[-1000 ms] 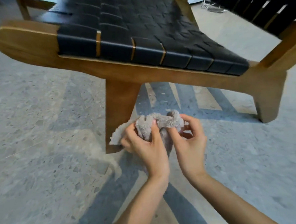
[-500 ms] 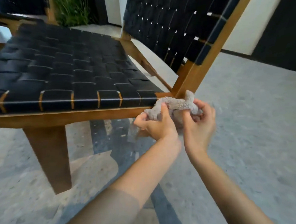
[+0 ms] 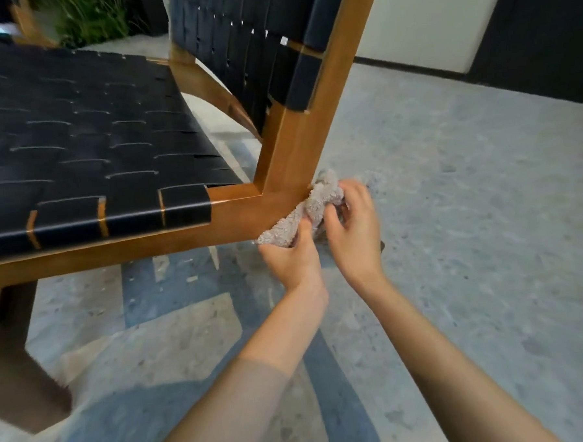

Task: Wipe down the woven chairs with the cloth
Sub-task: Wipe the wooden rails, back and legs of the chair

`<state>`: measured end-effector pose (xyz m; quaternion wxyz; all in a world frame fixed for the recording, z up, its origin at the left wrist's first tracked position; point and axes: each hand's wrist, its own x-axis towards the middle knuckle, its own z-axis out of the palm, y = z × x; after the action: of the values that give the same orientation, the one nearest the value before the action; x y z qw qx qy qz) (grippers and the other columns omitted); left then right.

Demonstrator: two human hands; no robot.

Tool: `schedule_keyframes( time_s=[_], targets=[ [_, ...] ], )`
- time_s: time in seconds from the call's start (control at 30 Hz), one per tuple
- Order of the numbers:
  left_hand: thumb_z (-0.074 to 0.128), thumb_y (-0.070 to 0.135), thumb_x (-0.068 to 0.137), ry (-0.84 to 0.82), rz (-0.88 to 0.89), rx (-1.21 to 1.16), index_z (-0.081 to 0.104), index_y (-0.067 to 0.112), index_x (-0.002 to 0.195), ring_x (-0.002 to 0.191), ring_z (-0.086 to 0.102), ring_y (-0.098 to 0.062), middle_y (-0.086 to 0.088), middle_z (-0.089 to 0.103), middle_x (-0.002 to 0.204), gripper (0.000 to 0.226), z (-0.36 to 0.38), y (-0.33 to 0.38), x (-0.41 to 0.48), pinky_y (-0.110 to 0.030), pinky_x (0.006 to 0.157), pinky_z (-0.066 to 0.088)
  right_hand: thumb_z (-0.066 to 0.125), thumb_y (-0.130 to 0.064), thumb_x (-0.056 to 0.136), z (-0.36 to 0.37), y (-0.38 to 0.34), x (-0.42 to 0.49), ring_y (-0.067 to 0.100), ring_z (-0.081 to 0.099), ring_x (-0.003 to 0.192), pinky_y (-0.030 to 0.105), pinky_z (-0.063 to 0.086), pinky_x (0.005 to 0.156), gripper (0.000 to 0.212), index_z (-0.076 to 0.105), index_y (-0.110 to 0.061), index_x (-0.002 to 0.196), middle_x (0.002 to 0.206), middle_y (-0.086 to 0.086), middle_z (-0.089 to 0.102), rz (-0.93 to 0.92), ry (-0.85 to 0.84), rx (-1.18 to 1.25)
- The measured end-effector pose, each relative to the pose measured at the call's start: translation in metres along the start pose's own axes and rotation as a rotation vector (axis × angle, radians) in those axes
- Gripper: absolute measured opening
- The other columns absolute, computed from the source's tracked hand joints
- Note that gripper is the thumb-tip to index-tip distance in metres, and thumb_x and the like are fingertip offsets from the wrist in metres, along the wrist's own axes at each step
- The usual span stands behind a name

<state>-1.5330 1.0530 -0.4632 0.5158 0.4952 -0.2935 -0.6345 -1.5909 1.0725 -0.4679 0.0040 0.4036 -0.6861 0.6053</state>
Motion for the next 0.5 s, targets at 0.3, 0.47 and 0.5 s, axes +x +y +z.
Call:
schedule_keyframes(
  time_s=[0.3,0.47,0.5],
  targets=[
    [0.072,0.009,0.082,-0.177,-0.139,0.25,0.053,0.011,0.125,0.104,0.06,-0.014,-0.003,0.064,0.118,0.047,0.043,-0.095,0.02,-0.019,0.084,0.048,0.037,0.0,0.098,-0.032,0.111,0.008,0.015,0.051,0.099,0.016,0.036,0.082,0.027,0.06,-0.001,0.113,0.107,0.003,0.057,0.207,-0.21,-0.143],
    [0.071,0.011,0.083,-0.198,-0.241,0.337,0.058,0.009,0.113,0.095,0.062,-0.016,-0.008,0.065,0.117,0.033,0.06,-0.13,0.03,-0.01,0.067,0.047,0.036,-0.005,0.099,-0.043,0.155,0.018,0.023,0.056,0.1,0.035,0.044,0.088,0.024,0.057,-0.002,0.11,0.107,0.01,0.061,0.425,-0.321,-0.194],
    [0.071,0.011,0.083,-0.202,-0.247,0.353,0.058,0.008,0.114,0.099,0.062,-0.019,-0.01,0.065,0.117,0.034,0.062,-0.134,0.031,-0.016,0.073,0.048,0.037,-0.006,0.099,-0.044,0.159,0.02,0.025,0.057,0.101,0.038,0.046,0.09,0.024,0.057,-0.002,0.111,0.108,0.012,0.062,0.463,-0.333,-0.187]
  ],
)
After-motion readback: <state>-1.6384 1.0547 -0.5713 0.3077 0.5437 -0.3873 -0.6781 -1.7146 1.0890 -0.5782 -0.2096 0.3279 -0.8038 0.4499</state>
